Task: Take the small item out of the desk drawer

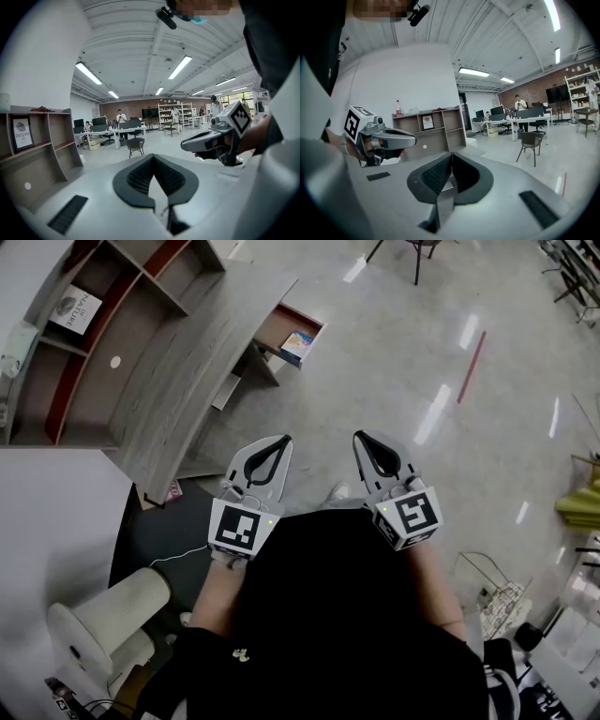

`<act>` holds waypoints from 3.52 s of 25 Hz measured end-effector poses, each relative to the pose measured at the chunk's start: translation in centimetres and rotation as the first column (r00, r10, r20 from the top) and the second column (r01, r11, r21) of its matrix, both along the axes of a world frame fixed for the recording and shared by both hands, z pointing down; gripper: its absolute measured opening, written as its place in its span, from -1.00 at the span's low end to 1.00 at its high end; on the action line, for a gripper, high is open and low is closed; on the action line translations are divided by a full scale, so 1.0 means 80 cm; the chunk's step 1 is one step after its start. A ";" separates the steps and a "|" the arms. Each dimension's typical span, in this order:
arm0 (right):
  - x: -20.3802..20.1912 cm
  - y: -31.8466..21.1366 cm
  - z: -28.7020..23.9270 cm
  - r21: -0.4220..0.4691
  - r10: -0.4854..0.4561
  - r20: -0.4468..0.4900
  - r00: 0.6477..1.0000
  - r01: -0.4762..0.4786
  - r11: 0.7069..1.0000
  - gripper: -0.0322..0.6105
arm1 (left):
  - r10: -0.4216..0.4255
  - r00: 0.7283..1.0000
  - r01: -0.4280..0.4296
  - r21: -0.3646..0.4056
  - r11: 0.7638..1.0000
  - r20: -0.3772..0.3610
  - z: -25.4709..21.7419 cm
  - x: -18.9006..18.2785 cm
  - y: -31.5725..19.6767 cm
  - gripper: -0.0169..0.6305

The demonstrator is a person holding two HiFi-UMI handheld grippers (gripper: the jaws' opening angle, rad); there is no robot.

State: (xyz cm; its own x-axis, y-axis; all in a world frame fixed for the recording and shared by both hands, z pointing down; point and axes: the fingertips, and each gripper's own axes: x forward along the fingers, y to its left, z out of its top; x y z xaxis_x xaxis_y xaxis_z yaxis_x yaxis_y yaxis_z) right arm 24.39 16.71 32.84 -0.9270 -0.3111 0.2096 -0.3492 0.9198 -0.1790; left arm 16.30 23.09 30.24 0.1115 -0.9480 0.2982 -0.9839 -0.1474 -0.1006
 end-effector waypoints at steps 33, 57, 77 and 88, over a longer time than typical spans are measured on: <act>-0.270 -0.202 0.047 -0.023 0.168 -0.120 0.978 -0.172 0.985 -0.90 | 0.126 0.984 -0.142 -0.125 0.982 -0.123 0.100 -0.296 -0.208 -0.92; -0.233 -0.276 0.068 -0.035 0.303 -0.278 0.911 -0.325 0.945 -0.90 | -0.093 0.883 -0.114 -0.402 0.908 -0.460 0.264 -0.322 -0.293 -0.92; -0.146 -0.290 0.099 -0.018 0.393 -0.394 0.830 -0.435 0.900 -0.90 | -0.441 0.654 -0.087 -0.640 0.763 -0.615 0.455 -0.315 -0.329 -0.92; -0.127 -0.291 0.112 -0.019 0.412 -0.447 0.794 -0.468 0.883 -0.90 | -0.586 0.507 -0.083 -0.713 0.697 -0.632 0.539 -0.324 -0.338 -0.64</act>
